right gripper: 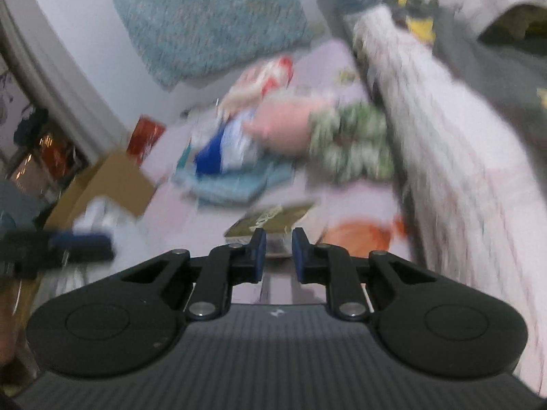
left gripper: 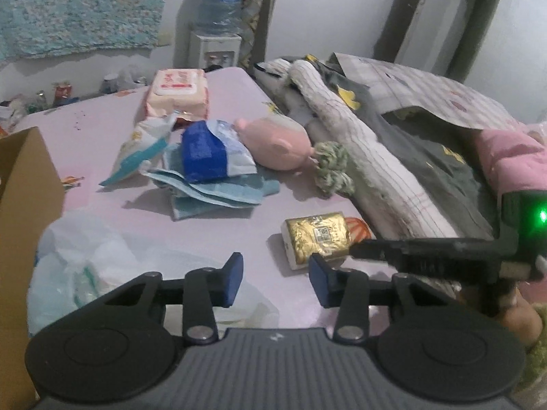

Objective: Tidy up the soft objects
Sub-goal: 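Move both tools back over the bed toward the gold packet, then grasp the gold LOEWE packet with the left tool, then grasp the green scrunchie with the right tool while the left tool holds the packet, then carry packet and scrunchie into the box and open both tools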

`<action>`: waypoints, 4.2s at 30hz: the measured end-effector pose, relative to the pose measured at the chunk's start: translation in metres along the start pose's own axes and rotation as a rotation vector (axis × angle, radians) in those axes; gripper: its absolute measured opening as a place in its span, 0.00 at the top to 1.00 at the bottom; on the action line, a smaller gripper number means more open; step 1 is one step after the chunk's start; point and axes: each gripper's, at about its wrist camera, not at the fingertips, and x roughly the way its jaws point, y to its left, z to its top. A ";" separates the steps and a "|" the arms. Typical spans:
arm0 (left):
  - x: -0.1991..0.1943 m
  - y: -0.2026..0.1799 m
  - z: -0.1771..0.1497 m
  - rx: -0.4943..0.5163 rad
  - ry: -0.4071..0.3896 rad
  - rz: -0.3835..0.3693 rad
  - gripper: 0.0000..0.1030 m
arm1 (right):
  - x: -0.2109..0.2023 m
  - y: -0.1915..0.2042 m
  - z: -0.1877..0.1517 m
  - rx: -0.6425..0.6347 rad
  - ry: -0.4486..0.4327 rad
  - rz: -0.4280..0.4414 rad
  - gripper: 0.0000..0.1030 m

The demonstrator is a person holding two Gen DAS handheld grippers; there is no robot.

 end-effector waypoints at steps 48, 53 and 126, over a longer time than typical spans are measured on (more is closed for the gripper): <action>0.134 -0.032 0.034 -0.477 0.427 0.049 0.16 | -0.069 0.000 -0.078 0.091 -0.149 -0.019 0.60; 0.148 -0.037 0.031 -0.473 0.439 0.117 0.26 | -0.076 -0.001 -0.078 0.087 -0.179 -0.024 0.58; -0.208 0.257 -0.072 -0.389 -0.135 0.289 0.31 | 0.027 0.319 0.062 -0.178 0.116 0.542 0.90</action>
